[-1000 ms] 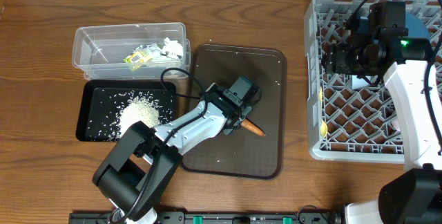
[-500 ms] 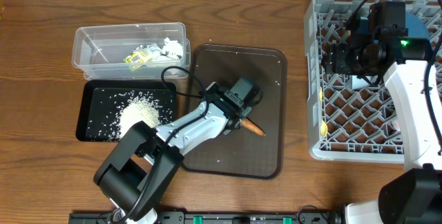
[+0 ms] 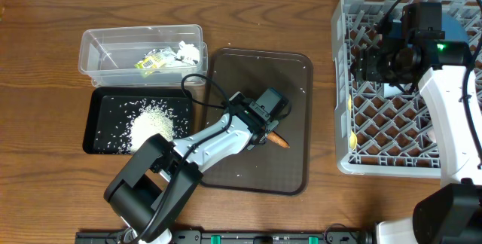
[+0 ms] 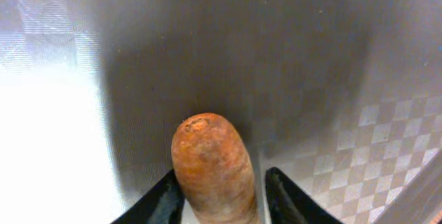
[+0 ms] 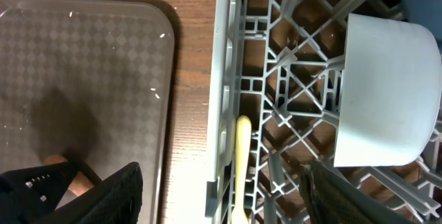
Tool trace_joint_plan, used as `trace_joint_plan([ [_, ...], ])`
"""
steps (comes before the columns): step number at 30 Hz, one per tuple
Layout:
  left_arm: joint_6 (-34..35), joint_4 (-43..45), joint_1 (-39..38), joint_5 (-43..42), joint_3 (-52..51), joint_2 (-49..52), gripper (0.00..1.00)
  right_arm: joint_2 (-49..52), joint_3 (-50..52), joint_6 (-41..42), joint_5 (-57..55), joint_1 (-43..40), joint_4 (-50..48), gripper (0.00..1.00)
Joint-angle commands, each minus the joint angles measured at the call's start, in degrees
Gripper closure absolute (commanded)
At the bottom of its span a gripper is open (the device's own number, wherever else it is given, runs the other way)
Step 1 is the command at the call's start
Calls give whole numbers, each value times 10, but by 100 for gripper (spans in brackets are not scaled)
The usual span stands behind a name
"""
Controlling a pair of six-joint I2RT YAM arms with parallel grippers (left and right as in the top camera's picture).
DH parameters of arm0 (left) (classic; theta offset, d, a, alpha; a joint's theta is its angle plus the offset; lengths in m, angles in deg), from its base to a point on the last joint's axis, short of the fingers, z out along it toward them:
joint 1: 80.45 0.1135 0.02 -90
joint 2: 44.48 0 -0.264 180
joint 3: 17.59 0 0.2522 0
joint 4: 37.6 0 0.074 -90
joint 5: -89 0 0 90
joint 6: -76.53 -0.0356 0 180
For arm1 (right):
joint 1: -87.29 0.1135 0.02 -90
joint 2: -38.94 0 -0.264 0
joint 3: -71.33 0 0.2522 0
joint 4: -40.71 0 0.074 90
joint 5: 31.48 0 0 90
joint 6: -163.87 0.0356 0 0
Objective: Sort waste into correct bins and load items into the dishwasher rack
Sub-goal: 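Grasp the carrot with the left gripper and lift it, then carry the carrot with the left gripper onto the black tray and release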
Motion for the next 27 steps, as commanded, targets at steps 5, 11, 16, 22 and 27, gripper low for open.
trace_joint_plan([
  [5, -34, -6, -2, 7, -10, 21, 68, -13, -13, -7, -1, -3, 3, 27],
  [11, -65, -6, -1, 7, -10, 20, 81, -13, -13, -7, -1, -3, 3, 27],
  [16, -109, -6, 10, 7, -10, 18, 90, -13, -13, -7, -2, -3, 3, 27],
  [22, -232, -23, 44, 7, -10, -30, 94, -13, -13, -13, -2, -3, 3, 27],
  [27, -326, -56, 101, 14, -10, -108, 94, -13, -13, -13, -2, -3, 5, 27],
])
